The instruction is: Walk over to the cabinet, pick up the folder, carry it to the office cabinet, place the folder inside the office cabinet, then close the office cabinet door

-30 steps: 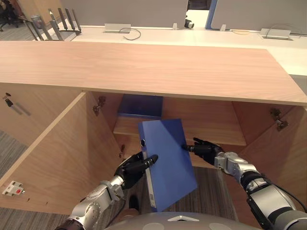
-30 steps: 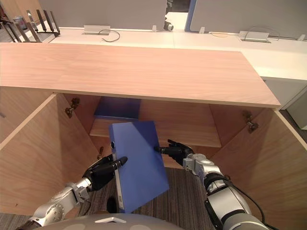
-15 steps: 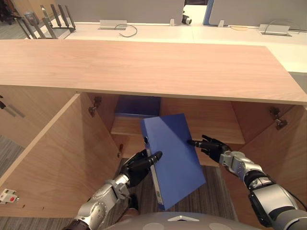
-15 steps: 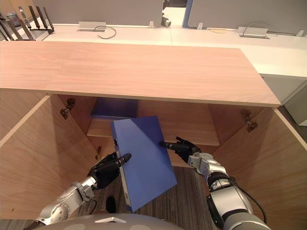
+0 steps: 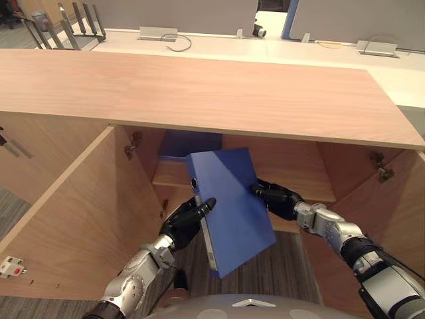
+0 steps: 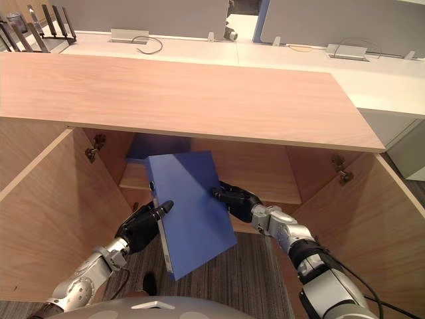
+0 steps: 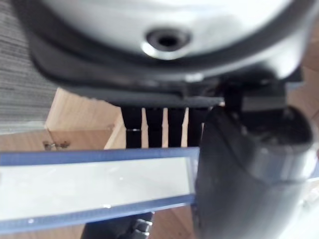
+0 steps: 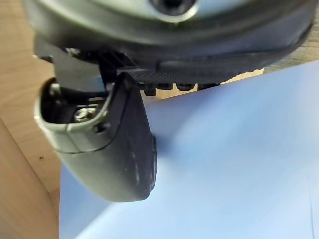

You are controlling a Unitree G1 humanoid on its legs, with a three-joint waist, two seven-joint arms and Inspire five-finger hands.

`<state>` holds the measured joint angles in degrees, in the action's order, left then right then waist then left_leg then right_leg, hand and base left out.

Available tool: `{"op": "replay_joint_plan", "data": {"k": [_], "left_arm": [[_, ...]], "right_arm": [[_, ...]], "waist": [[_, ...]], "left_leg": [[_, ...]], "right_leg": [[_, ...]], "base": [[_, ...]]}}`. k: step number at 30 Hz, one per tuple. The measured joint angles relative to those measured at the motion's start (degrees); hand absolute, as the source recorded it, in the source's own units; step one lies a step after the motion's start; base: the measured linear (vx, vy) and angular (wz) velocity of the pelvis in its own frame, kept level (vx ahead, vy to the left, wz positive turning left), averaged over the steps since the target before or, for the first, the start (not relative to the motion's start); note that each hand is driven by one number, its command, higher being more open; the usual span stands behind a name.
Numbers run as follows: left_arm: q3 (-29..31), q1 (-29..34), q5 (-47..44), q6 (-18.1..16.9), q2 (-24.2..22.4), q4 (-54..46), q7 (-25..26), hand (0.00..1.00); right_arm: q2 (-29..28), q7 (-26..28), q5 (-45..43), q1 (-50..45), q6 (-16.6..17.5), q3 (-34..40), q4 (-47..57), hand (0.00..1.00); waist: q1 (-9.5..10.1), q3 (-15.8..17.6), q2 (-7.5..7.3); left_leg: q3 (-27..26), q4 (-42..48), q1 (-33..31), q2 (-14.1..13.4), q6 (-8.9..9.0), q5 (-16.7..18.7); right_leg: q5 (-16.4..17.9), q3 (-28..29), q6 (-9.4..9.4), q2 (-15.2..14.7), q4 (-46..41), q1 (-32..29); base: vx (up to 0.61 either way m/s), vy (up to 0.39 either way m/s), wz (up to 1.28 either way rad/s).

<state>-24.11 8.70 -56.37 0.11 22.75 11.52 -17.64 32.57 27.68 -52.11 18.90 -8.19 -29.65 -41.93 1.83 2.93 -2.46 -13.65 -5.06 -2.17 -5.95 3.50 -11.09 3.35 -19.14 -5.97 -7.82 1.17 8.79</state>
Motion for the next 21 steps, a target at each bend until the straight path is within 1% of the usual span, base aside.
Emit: {"op": "replay_joint_plan", "data": {"k": [2, 4, 8, 12, 17, 21], "left_arm": [[0.01, -0.24, 0.01, -0.33, 0.01, -0.84, 0.0, 0.0], [0.02, -0.55, -0.01, -1.43, 0.04, -0.9, -0.01, 0.0], [0.03, -0.69, -0.01, -1.6, 0.14, -0.91, -0.03, 0.0], [0.03, -0.69, -0.01, -1.74, 0.2, -0.91, -0.04, 0.0], [-0.01, -0.69, -0.08, -1.94, 0.19, -0.92, -0.07, 0.0], [-0.54, -0.69, -2.24, -1.93, 0.19, -0.92, -0.07, 0.0]], "right_arm": [[1.82, 0.07, -1.41, -1.4, 0.04, -1.08, 2.79, 1.0], [4.28, 0.14, -2.78, -2.94, -0.27, -2.77, 6.6, 1.0], [6.0, 0.16, -5.26, -5.26, -1.58, -4.26, 8.96, 1.0], [6.55, 0.16, -5.71, -5.48, -1.55, -5.87, 9.05, 1.0], [7.49, 0.19, -5.65, -5.7, -1.45, -7.31, 9.54, 1.0], [7.48, 0.29, -5.64, -6.02, -0.99, -7.53, 9.53, 1.0]], "waist": [[-0.11, -0.36, -0.38], [-0.28, -0.67, -0.7], [-0.47, -1.72, -1.14], [-0.42, -2.63, -0.89], [-0.37, -3.03, -0.49], [-0.39, -3.1, -0.37]], "left_leg": [[-0.28, 0.02, -0.06, -0.18, 0.03, 0.02], [-0.69, 0.03, -0.05, -0.57, 0.18, 0.13], [-1.0, 0.06, -0.03, -1.0, 0.4, 0.28], [-1.38, 0.08, 0.12, -1.14, 0.57, 0.42], [-1.42, 0.1, 0.56, -1.17, 0.79, 0.61], [-1.42, 0.1, 0.53, -1.13, 0.83, 0.65]], "right_leg": [[-0.05, 0.34, 0.07, 0.13, 0.01, -0.22], [-0.17, 0.8, 0.27, 0.44, 0.08, -0.45], [-0.33, 1.22, 0.52, 0.86, 0.59, -0.46], [-0.5, 1.5, 0.6, 1.0, 1.08, -0.32], [-0.49, 1.51, 0.61, 1.09, 1.46, 0.28], [-0.49, 1.45, 0.61, 1.09, 1.64, 0.36]], "base": [[0.01, -0.02, -0.08], [0.0, -0.025, -0.11], [0.0, -0.028, -0.06], [0.0, -0.01, -0.04], [0.0, 0.0, 0.0], [0.0, 0.0, 0.0]]}}
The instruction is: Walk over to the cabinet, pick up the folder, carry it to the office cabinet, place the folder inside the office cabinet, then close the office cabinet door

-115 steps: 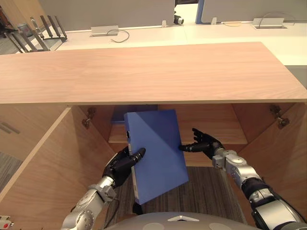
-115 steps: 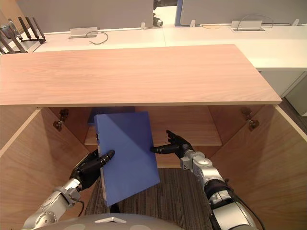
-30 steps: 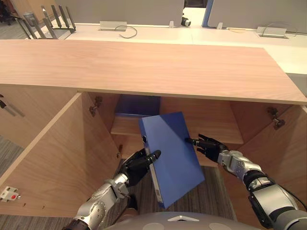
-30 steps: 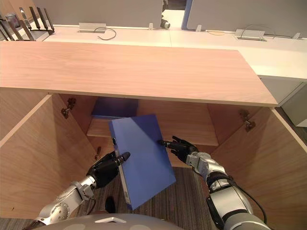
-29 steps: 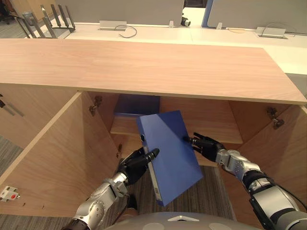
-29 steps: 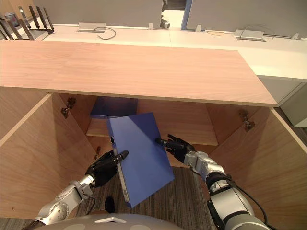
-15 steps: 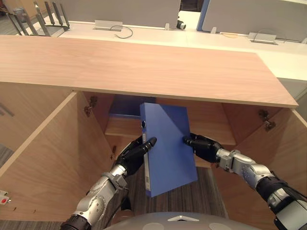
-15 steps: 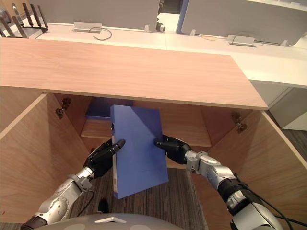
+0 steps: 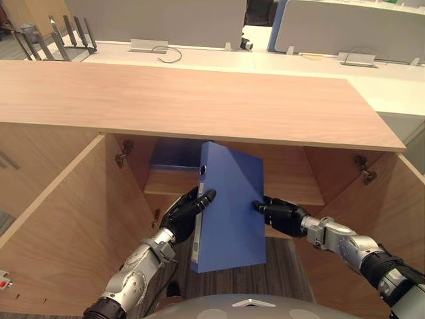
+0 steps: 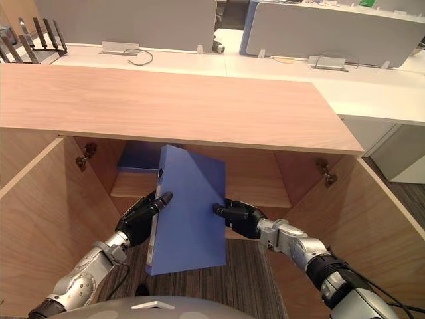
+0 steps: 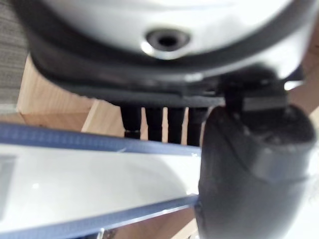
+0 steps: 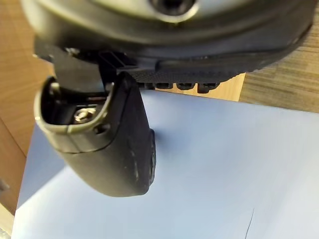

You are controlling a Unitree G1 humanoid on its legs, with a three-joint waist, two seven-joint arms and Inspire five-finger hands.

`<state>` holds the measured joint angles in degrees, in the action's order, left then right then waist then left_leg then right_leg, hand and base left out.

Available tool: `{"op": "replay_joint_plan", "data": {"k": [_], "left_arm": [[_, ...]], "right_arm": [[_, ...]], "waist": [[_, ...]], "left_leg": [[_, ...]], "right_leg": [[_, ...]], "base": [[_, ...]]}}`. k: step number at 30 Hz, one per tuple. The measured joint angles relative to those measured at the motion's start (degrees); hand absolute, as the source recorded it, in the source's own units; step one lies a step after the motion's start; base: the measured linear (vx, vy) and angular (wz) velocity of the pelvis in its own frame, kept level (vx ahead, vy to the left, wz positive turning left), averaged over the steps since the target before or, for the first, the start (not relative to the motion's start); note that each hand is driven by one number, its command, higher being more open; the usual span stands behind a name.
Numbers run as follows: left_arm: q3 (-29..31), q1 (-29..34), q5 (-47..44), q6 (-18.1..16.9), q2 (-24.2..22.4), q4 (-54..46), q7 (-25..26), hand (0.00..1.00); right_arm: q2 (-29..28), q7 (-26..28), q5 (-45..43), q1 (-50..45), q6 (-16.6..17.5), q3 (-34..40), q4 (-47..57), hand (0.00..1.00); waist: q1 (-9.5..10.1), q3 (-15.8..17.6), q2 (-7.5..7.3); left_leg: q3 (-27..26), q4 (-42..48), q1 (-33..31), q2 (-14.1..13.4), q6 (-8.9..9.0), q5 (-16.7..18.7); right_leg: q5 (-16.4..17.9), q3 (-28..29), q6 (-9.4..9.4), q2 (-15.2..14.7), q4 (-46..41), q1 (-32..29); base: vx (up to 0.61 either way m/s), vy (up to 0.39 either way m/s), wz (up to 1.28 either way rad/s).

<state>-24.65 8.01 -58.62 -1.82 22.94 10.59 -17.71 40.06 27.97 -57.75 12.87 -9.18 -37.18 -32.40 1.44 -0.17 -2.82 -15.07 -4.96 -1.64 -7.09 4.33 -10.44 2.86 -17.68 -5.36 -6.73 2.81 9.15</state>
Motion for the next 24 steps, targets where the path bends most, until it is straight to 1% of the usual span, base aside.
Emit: {"op": "replay_joint_plan", "data": {"k": [5, 8, 12, 14, 17, 24], "left_arm": [[-0.92, 0.0, -1.9, 0.39, 0.0, 0.0, 0.0, 0.0], [-1.42, 0.0, -4.03, 0.34, -0.02, 0.0, 0.0, 0.0], [-1.41, 0.0, -4.41, -1.53, -0.02, -0.32, 0.0, 0.0], [-1.38, 0.04, -4.57, -2.2, -0.01, -1.24, 0.0, 0.0], [-1.38, 1.02, -4.93, -3.03, 0.03, -1.87, 0.0, 0.0], [-1.39, 1.34, -6.29, -3.2, 0.02, -1.98, 0.0, 0.0]], "right_arm": [[-0.49, 0.0, -0.02, -1.29, 1.09, 1.22, -0.01, 1.0], [-2.28, -0.01, -1.8, -2.92, 2.37, 4.17, -0.01, 1.0], [-5.08, -0.19, -1.93, -4.04, 3.64, 6.82, 0.06, 1.0], [-5.85, -1.12, -2.08, -5.38, 4.26, 8.28, 1.84, 1.0], [-6.18, -2.13, -2.26, -6.34, 4.86, 8.48, 3.31, 1.0], [-6.18, -2.38, -3.42, -7.39, 5.33, 8.49, 4.19, 1.0]], "waist": [[0.01, -0.08, 0.14], [-0.03, -0.25, 0.4], [0.01, -0.48, 0.74], [0.24, -0.5, 0.77], [0.09, -0.5, 0.77], [-0.08, -0.54, 0.83]], "left_leg": [[0.08, 0.0, -0.02, 0.06, 0.03, 0.02], [0.12, -0.01, -0.01, 0.05, 0.03, 0.03], [0.11, -0.01, -0.01, 0.05, 0.04, 0.05], [0.12, -0.01, -0.02, 0.05, 0.06, 0.07], [0.1, -0.01, -0.02, 0.05, 0.1, 0.12], [0.09, 0.0, -0.01, 0.03, 0.14, 0.15]], "right_leg": [[0.04, -0.1, 0.04, -0.01, 0.1, 0.1], [0.08, -0.15, 0.08, 0.0, 0.11, 0.14], [0.09, -0.14, 0.08, 0.0, 0.11, 0.13], [0.08, -0.15, 0.08, 0.01, 0.12, 0.14], [0.08, -0.12, 0.08, 0.03, 0.17, 0.13], [0.07, -0.09, 0.08, 0.04, 0.16, 0.12]], "base": [[0.0, 0.0, 0.0], [0.0, 0.0, 0.0], [0.0, 0.0, 0.0], [0.0, 0.0, 0.0], [0.0, 0.0, 0.0], [0.0, 0.0, 0.0]]}}
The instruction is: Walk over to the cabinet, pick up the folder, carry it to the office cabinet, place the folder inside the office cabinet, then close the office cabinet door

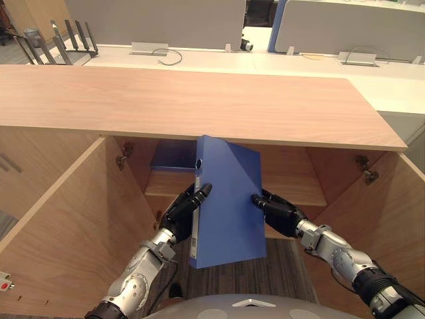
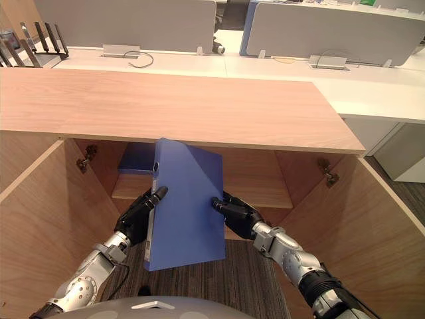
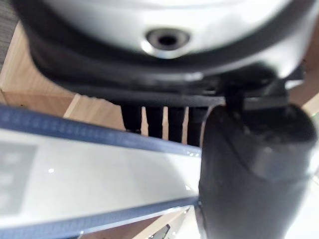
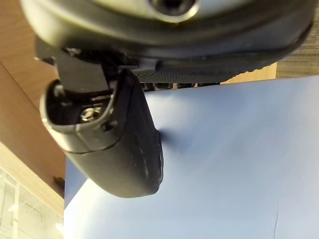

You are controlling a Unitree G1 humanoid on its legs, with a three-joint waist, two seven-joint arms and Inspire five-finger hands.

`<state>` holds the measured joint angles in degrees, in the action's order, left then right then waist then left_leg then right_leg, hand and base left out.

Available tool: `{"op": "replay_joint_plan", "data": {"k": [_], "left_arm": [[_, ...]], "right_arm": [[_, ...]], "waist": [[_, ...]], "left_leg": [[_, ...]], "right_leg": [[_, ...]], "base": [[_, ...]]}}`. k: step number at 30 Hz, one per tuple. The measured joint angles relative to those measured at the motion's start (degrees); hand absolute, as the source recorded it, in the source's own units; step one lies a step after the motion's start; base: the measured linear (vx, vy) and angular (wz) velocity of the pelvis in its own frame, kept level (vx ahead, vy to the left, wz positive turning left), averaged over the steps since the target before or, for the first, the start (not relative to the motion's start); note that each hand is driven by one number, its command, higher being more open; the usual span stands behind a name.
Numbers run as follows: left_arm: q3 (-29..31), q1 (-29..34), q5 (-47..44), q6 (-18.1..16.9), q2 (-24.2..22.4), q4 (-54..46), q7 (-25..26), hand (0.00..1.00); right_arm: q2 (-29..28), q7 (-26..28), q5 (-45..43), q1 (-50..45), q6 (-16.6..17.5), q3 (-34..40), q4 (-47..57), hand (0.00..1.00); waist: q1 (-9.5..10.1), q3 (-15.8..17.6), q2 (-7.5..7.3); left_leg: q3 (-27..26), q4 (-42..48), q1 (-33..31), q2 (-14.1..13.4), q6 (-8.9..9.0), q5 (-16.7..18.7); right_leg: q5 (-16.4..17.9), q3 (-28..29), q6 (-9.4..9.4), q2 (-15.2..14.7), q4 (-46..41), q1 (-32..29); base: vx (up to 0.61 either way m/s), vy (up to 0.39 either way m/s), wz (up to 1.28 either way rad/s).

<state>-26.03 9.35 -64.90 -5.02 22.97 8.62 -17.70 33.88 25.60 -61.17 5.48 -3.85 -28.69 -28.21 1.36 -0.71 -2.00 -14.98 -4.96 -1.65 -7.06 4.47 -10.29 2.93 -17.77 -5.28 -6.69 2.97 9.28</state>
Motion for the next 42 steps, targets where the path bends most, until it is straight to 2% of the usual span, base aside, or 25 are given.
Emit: {"op": "replay_joint_plan", "data": {"k": [12, 24, 28, 31, 34, 42], "left_arm": [[-0.13, -0.02, 0.0, 0.3, -0.02, -0.08, 0.04, 0.0], [-0.35, -0.19, -0.49, 0.17, -0.16, -0.07, 2.31, 0.0], [-1.03, -0.27, -2.07, 0.26, -0.5, -0.07, 3.12, 0.0], [-1.93, -0.3, -3.02, 0.14, -0.83, -0.07, 3.49, 0.0], [-3.0, -0.32, -4.92, 0.12, -1.95, -0.07, 3.51, 0.0], [-4.36, -0.62, -5.32, -0.07, -2.23, -0.07, 3.51, 0.0]], "right_arm": [[-4.05, -0.02, 0.48, 2.59, 2.07, 0.69, -6.64, 1.0], [-7.04, -2.86, 2.92, 8.21, 2.19, 0.59, -12.3, 1.0], [-8.48, -4.1, 3.31, 11.57, 2.25, 1.32, -16.47, 1.0], [-11.07, -6.16, 4.57, 17.07, 2.3, 3.53, -23.0, 1.0], [-12.29, -7.75, 4.2, 18.43, 2.63, 6.22, -25.41, 1.0], [-14.13, -11.19, 4.01, 22.46, 3.26, 8.05, -29.95, 1.0]], "waist": [[0.26, -0.05, 0.0], [0.48, -0.07, -0.02], [1.52, -0.07, -0.02], [2.14, -0.07, -0.02], [3.17, -0.05, -0.04], [3.39, -0.05, -0.05]], "left_leg": [[0.4, 0.01, -0.39, 0.03, -0.17, -0.14], [1.15, 0.01, -0.83, 0.04, -0.46, -0.38], [1.19, 0.01, -0.85, 0.03, -0.5, -0.43], [1.24, 0.02, -0.91, 0.02, -0.57, -0.49], [1.22, 0.02, -0.96, 0.02, -0.57, -0.49], [1.19, 0.02, -0.95, -0.05, -0.57, -0.49]], "right_leg": [[0.0, -0.35, 0.0, -0.01, -0.21, -0.21], [0.0, -0.97, 0.0, 0.03, -0.85, -0.46], [-0.01, -0.97, -0.02, 0.04, -0.95, -0.42], [-0.02, -1.0, -0.02, 0.06, -1.01, -0.4], [-0.02, -0.97, -0.01, 0.05, -1.02, -0.32], [-0.01, -0.96, -0.01, 0.12, -1.01, -0.29]], "base": [[0.0, 0.0, 0.01], [0.0, 0.0, 0.02], [0.0, 0.0, 0.0], [0.0, 0.0, 0.0], [0.0, 0.0, 0.0], [0.0, 0.0, 0.0]]}}
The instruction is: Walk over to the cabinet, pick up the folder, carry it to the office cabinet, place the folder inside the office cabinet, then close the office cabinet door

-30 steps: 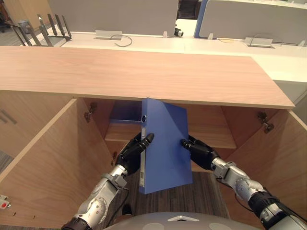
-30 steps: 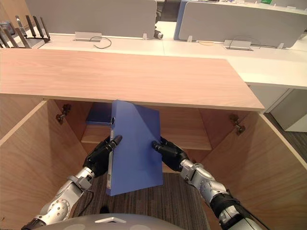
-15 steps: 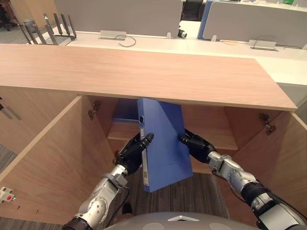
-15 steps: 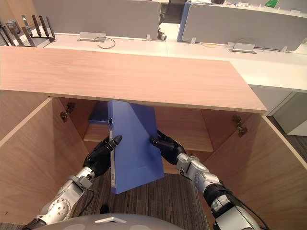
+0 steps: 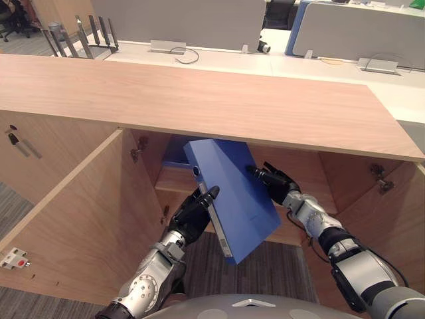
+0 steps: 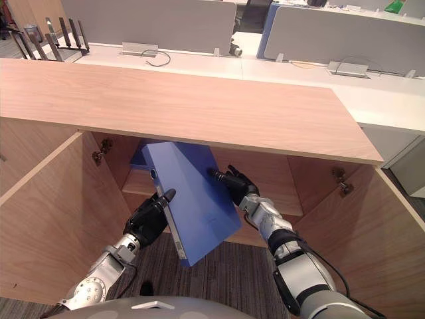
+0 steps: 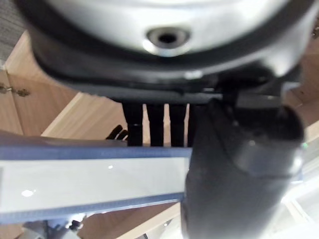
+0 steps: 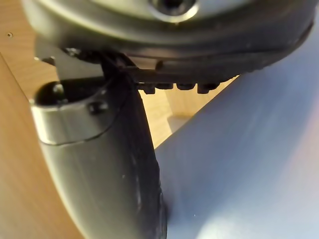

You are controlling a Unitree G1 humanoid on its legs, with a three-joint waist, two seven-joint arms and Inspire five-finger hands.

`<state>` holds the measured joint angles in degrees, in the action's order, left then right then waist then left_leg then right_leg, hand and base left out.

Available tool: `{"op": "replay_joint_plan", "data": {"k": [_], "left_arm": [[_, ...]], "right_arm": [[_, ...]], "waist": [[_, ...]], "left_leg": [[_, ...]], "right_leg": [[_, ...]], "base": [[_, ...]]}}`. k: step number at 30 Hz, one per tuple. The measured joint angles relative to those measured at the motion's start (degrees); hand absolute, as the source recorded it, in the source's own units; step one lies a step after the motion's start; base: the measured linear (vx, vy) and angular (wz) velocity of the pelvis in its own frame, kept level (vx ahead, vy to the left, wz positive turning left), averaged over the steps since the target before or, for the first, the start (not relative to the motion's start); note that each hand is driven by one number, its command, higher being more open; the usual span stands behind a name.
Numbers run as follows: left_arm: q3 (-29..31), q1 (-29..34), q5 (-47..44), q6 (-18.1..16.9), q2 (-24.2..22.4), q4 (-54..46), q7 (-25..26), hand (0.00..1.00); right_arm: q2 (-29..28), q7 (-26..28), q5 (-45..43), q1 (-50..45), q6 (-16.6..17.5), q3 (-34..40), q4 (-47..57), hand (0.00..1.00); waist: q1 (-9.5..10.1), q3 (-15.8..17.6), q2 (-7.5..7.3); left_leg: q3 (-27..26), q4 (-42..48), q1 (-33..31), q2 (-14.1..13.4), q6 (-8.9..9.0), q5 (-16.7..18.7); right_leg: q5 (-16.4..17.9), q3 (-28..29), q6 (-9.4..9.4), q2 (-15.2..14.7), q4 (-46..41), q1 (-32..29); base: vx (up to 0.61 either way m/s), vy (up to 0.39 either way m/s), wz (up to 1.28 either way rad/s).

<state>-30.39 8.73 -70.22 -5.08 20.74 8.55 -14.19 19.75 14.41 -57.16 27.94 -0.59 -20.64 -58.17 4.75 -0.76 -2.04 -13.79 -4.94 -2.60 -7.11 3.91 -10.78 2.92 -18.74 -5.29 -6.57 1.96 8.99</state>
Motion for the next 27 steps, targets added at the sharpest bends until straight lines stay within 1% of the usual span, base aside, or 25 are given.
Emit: {"op": "replay_joint_plan", "data": {"k": [2, 6, 7, 8, 9, 11, 12, 14, 15, 16, 19, 20, 21, 23, 24, 27], "left_arm": [[-0.2, -0.03, 0.01, -0.13, 0.01, 0.0, 0.0, 0.0], [-0.19, -0.42, 0.0, -1.38, 0.11, 0.67, 0.0, 0.0], [-0.2, -1.04, -0.01, -1.45, 0.4, 1.14, 0.0, 0.0], [-0.2, -1.13, -0.07, -1.46, 0.73, 1.16, 0.0, 0.0], [-0.25, -1.26, -0.39, -1.48, 1.23, 1.16, 0.0, 0.0], [-1.85, -1.95, -1.62, -1.59, 3.02, 1.16, -0.01, 0.0], [-2.3, -2.02, -1.66, -1.68, 3.36, 1.16, -0.06, 0.0], [-5.67, -2.18, -1.65, -2.3, 5.54, 1.11, -0.72, 0.0], [-6.35, -2.18, -1.64, -2.3, 5.91, 1.08, -0.93, 0.0], [-7.49, -2.2, -1.45, -2.24, 6.78, 1.02, -1.12, 0.0], [-8.52, -2.2, -0.98, -1.93, 7.39, 1.03, -1.11, 0.0], [-8.52, -2.2, -0.82, -1.93, 7.42, 1.03, -1.1, 0.0], [-8.49, -2.2, 0.76, -2.38, 7.44, 1.03, -1.1, 0.0], [-8.47, -2.2, 0.92, -2.45, 7.44, 1.03, -1.09, 0.0], [-8.41, -2.2, 0.94, -2.53, 7.45, 1.03, -1.06, 0.0], [-8.02, -2.19, 1.07, -3.08, 7.44, 1.02, -1.06, 0.0]], "right_arm": [[0.01, -0.06, 0.0, 0.02, -0.21, -0.92, 0.0, 1.0], [1.03, -0.04, -1.41, -0.46, -0.03, -7.02, 1.75, 1.0], [4.09, -0.02, -2.09, -2.51, 0.03, -11.03, 6.91, 1.0], [5.59, -0.01, -2.13, -3.46, 0.01, -12.54, 9.63, 1.0], [8.27, 0.05, -2.17, -5.08, -0.01, -14.56, 13.97, 1.0], [16.47, 0.37, -2.24, -9.35, -0.25, -19.51, 25.65, 1.0], [18.36, 0.44, -2.46, -10.27, -0.55, -20.23, 27.96, 1.0], [25.48, 0.43, -4.06, -13.15, -2.61, -22.29, 34.55, 1.0], [27.44, 0.43, -4.05, -13.65, -3.2, -23.23, 36.12, 1.0], [30.31, 0.43, -4.05, -13.72, -4.82, -25.12, 38.02, 1.0], [31.94, 0.43, -4.13, -13.73, -8.04, -27.38, 38.92, 1.0], [31.94, 0.43, -4.26, -13.73, -8.56, -27.59, 38.92, 1.0], [31.94, 0.43, -5.16, -13.73, -9.26, -27.91, 38.92, 1.0], [31.94, 0.43, -5.55, -13.73, -9.44, -28.13, 38.92, 1.0], [31.94, 0.43, -7.57, -13.73, -10.04, -28.36, 38.92, 0.0], [31.86, 0.43, -10.38, -13.73, -10.27, -28.59, 38.94, 0.0]], "waist": [[0.03, 0.0, -0.01], [-0.25, 0.0, 0.0], [-0.17, 0.0, 0.0], [-0.21, 0.0, 0.0], [-0.35, 0.0, 0.0], [-0.64, -0.02, 0.03], [-0.76, -0.03, 0.05], [-1.53, -0.21, 0.33], [-1.7, -0.28, 0.43], [-2.11, -0.43, 0.6], [-3.55, -0.69, 0.99], [-3.67, -0.83, 1.15], [-3.79, -1.46, 1.72], [-3.59, -1.96, 2.14], [-3.48, -2.43, 2.46], [-3.27, -2.87, 3.01]], "left_leg": [[0.0, 0.0, 0.0, -0.01, 0.01, 0.0], [-0.04, 0.01, 0.03, -0.11, 0.14, 0.11], [0.0, 0.02, 0.08, -0.07, 0.21, 0.16], [-0.01, 0.02, 0.12, -0.06, 0.24, 0.19], [-0.02, 0.03, 0.14, -0.03, 0.29, 0.25], [-0.01, 0.04, 0.18, 0.02, 0.4, 0.33], [-0.01, 0.05, 0.18, 0.05, 0.41, 0.33], [0.01, 0.05, 0.19, 0.2, 0.42, 0.34], [0.03, 0.06, 0.19, 0.24, 0.42, 0.35], [0.01, 0.06, 0.28, 0.25, 0.48, 0.39], [-0.05, 0.06, 1.04, 0.22, 0.72, 0.62], [-0.08, 0.06, 1.19, 0.19, 0.8, 0.71], [-0.07, 0.06, 1.21, 0.1, 0.92, 0.85], [-0.06, 0.06, 1.2, 0.03, 0.98, 1.05], [-0.03, 0.06, 1.2, -0.03, 1.05, 1.22], [0.06, 0.06, 1.19, -0.23, 1.22, 1.33]], "right_leg": [[0.0, 0.0, 0.0, 0.01, 0.01, -0.01], [0.0, 0.05, 0.0, 0.14, 0.12, -0.02], [0.0, -0.02, 0.01, 0.16, 0.26, -0.08], [0.01, -0.01, 0.02, 0.16, 0.32, -0.06], [0.03, 0.0, 0.05, 0.16, 0.39, -0.01], [0.07, 0.0, 0.12, 0.16, 0.56, 0.1], [0.08, 0.0, 0.12, 0.15, 0.6, 0.11], [0.18, -0.01, 0.24, 0.07, 0.64, 0.14], [0.21, -0.02, 0.27, 0.04, 0.64, 0.16], [0.29, 0.0, 0.25, 0.03, 0.64, 0.2], [0.63, 0.04, 0.26, 0.03, 0.58, 0.85], [0.72, 0.06, 0.27, 0.03, 0.52, 0.96], [1.02, 0.04, 0.34, 0.06, 0.23, 0.86], [1.11, 0.03, 0.38, 0.13, 0.23, 0.83], [1.26, 0.02, 0.47, 0.21, 0.22, 0.84], [1.48, -0.02, 0.66, 0.49, 0.19, 0.88]], "base": [[0.0, 0.0, 0.0], [0.0, 0.0, 0.0], [0.0, 0.0, 0.0], [0.0, 0.0, 0.0], [0.0, 0.0, 0.0], [0.0, 0.0, 0.0], [0.0, 0.0, 0.0], [0.0, 0.0, 0.0], [0.0, 0.0, 0.0], [0.0, 0.0, 0.0], [0.0, 0.0, 0.0], [0.0, 0.0, 0.0], [0.0, 0.0, 0.0], [0.0, 0.0, 0.0], [0.0, 0.0, 0.0], [0.03, -0.037, 0.01]]}}
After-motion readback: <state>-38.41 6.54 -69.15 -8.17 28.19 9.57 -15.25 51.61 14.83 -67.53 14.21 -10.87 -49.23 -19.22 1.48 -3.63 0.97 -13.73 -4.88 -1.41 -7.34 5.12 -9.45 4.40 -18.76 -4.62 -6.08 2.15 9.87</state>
